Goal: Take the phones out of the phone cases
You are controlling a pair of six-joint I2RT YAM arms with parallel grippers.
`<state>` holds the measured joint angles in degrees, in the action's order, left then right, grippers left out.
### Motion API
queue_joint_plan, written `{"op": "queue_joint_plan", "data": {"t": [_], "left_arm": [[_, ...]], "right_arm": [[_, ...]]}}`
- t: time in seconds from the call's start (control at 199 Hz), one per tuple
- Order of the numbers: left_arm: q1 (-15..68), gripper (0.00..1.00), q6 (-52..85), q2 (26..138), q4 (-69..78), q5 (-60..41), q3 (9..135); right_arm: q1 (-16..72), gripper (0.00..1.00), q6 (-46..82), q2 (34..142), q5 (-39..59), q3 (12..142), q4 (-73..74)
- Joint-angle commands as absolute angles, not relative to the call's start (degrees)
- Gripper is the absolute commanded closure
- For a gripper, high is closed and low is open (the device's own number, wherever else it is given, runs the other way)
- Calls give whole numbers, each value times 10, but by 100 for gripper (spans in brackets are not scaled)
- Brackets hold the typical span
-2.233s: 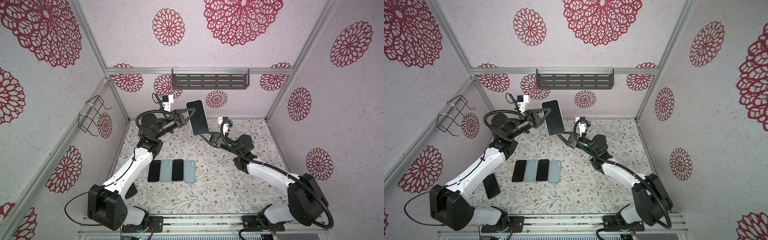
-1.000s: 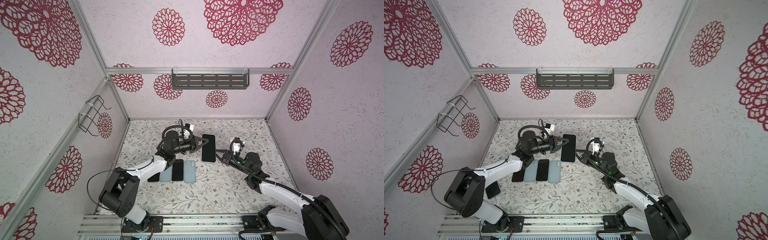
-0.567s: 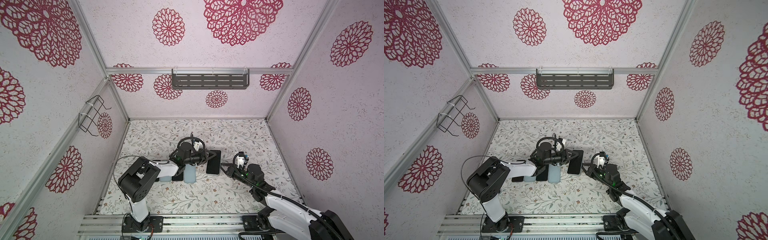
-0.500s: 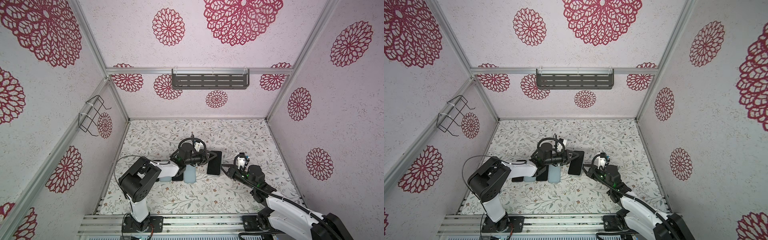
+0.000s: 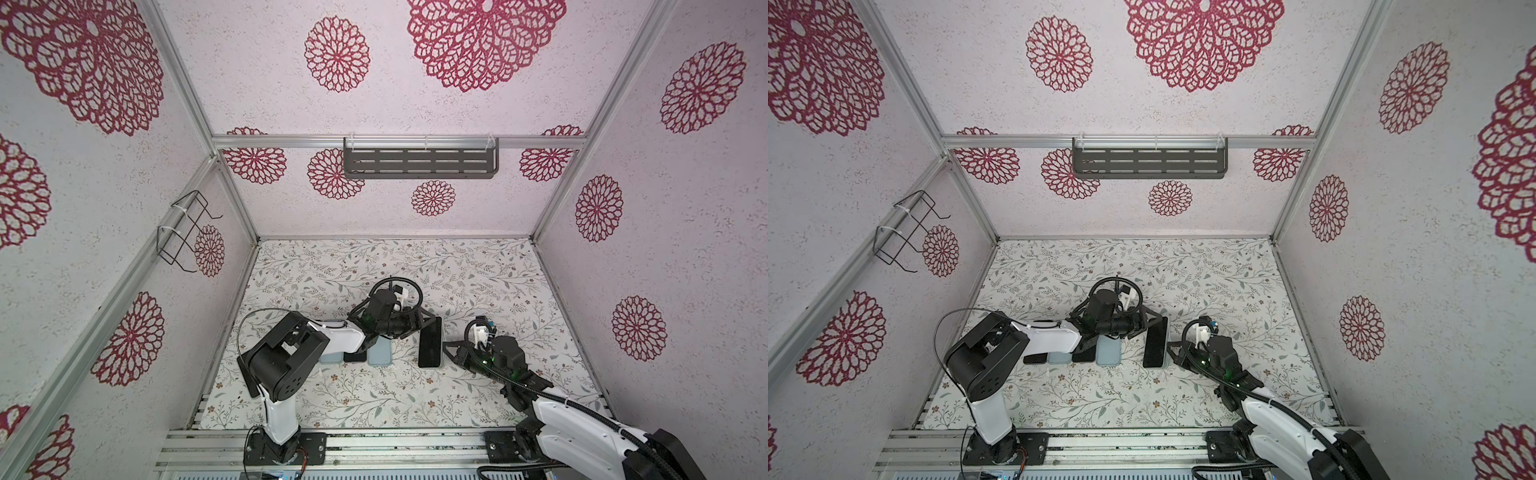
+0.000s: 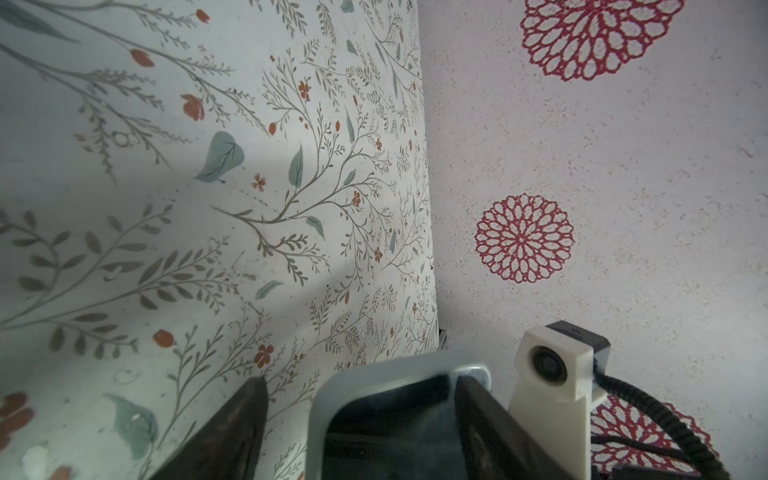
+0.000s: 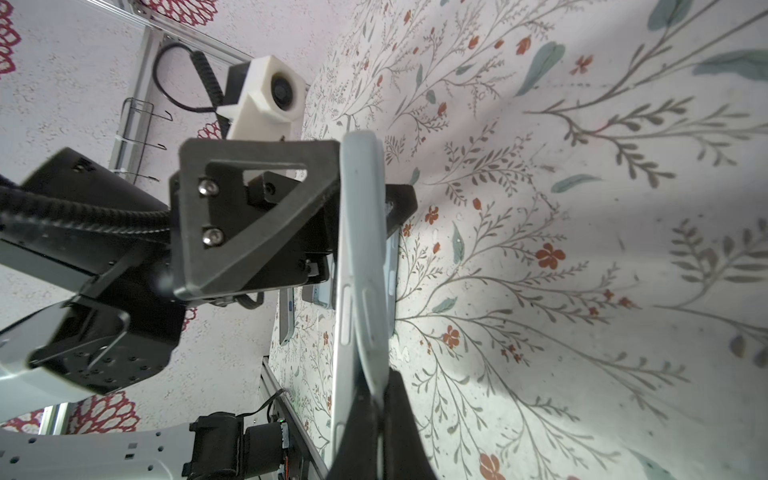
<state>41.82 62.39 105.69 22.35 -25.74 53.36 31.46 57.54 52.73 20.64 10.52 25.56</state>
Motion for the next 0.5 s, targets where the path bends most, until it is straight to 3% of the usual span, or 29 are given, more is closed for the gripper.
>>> {"op": "queue_joint_plan", "data": {"t": [0.0,0.492], "left_arm": [[435,20,549,1019,112,-208,552],[505,9,443,978,-60,-105,590]], "right_arm": [[317,100,566,538,207,112,298],[316,100,576,574,200,110,292]]}}
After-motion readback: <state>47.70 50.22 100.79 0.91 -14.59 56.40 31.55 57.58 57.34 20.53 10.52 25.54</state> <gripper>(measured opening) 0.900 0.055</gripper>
